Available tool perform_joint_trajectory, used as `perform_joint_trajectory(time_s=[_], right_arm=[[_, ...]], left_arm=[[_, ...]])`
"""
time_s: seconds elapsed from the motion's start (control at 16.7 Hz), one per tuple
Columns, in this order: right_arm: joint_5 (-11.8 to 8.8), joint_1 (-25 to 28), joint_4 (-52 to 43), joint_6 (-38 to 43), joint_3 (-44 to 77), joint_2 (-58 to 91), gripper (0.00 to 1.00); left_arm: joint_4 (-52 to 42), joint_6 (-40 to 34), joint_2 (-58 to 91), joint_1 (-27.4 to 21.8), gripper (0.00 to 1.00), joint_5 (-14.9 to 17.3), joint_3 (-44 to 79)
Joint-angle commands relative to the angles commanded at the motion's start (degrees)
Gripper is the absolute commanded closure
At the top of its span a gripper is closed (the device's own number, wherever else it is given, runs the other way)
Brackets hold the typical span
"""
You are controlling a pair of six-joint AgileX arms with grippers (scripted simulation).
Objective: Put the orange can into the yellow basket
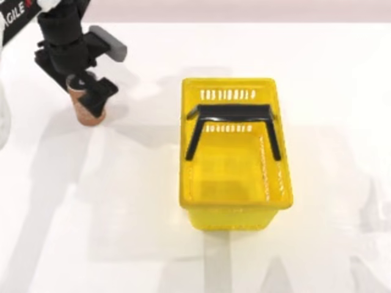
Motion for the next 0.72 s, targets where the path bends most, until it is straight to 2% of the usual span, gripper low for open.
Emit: perform_joint_trajectory(time_s=[0.6, 0.72], right_arm=[[0.0, 0.0, 0.0, 0.0, 0.0, 0.0, 0.00], [0.0, 0.0, 0.0, 0.0, 0.0, 0.0, 0.00]], left_arm=[[0.0, 0.0, 0.0, 0.0, 0.98, 0.0, 0.0], [0.0, 0.0, 0.0, 0.0, 1.00, 0.0, 0.0]])
